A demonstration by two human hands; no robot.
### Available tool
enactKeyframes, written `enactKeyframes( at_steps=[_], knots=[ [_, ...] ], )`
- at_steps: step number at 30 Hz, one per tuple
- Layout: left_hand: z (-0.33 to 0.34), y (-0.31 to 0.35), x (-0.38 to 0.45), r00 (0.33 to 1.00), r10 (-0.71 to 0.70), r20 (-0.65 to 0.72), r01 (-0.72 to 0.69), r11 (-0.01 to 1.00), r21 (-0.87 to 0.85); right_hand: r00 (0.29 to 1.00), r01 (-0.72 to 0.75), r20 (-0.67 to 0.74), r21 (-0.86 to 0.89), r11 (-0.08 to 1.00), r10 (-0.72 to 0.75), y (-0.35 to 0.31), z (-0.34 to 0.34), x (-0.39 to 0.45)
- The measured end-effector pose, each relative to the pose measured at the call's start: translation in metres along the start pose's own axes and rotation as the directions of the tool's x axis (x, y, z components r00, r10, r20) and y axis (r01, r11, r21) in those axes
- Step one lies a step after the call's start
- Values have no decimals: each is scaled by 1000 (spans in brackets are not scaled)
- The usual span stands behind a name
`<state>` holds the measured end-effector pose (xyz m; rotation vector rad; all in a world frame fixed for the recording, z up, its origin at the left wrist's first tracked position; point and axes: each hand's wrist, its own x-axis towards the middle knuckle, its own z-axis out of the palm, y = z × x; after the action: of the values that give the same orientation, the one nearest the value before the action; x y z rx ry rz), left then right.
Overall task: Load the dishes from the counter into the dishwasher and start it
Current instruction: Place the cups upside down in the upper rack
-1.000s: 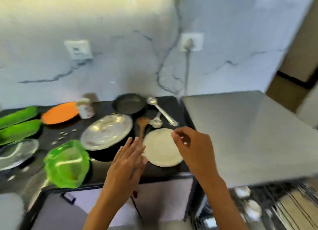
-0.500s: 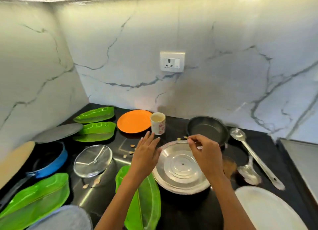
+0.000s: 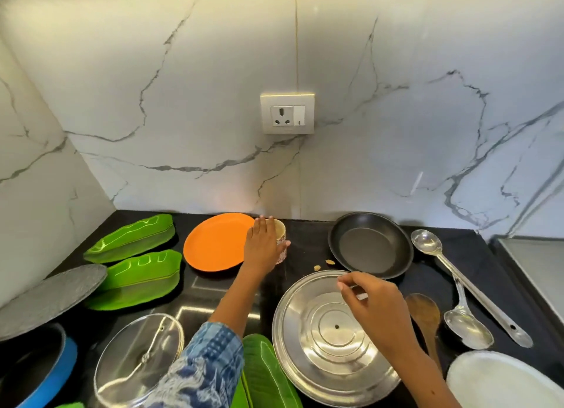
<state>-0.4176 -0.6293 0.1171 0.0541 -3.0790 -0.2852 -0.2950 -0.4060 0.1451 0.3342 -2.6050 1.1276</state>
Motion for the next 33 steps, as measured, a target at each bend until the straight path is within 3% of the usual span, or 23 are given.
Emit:
enactKeyframes(
  at_steps=[11, 19, 26, 30, 33],
  knots=[
    [9, 0, 40, 994, -85, 72, 90, 994, -68, 991, -118, 49, -50, 992, 121, 32, -47, -27],
    [-14, 11, -13, 995, 5, -99, -24, 981, -195, 984, -178, 2, 30, 984, 178, 50, -87, -65],
    [-54, 89, -129, 948, 172, -268, -242, 937, -252, 953, -279, -94, 107, 954, 289, 75, -138, -123],
    [-54, 173, -210, 883, 341, -324, -437, 848, -301, 915, -335, -195, 125, 934, 354, 104, -191, -188],
    [-44, 243, -269, 847, 445, -292, -528, 767, -364, 890, -350, -264, 127, 928, 372, 125, -234, -248]
  ],
)
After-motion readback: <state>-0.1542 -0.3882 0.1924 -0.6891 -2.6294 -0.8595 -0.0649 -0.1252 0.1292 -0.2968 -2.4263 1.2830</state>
